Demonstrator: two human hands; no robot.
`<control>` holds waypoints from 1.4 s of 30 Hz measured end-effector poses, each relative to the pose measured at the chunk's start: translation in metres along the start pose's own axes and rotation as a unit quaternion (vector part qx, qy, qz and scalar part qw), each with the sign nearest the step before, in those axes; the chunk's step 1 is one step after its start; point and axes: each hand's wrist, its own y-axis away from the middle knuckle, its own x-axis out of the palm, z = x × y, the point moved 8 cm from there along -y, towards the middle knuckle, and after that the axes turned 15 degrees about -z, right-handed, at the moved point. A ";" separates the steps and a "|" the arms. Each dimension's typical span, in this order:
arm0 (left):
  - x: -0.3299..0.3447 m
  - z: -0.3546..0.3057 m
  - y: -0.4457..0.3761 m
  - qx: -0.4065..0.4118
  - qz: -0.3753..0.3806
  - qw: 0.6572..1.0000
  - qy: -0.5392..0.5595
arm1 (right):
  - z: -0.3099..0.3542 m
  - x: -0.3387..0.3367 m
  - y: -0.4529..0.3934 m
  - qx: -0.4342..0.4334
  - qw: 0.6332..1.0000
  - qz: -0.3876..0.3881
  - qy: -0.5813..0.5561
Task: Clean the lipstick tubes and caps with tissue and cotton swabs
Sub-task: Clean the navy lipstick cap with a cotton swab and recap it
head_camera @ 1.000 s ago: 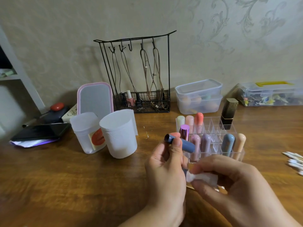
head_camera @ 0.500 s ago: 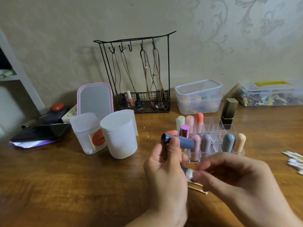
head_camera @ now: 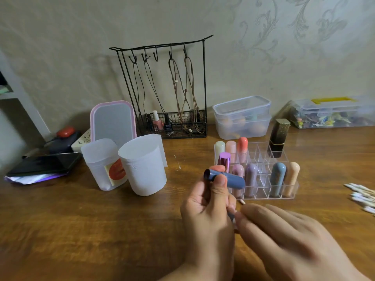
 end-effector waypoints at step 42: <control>0.011 -0.022 0.010 0.157 0.089 0.977 -0.110 | -0.032 0.055 0.038 0.510 0.636 0.295 -0.499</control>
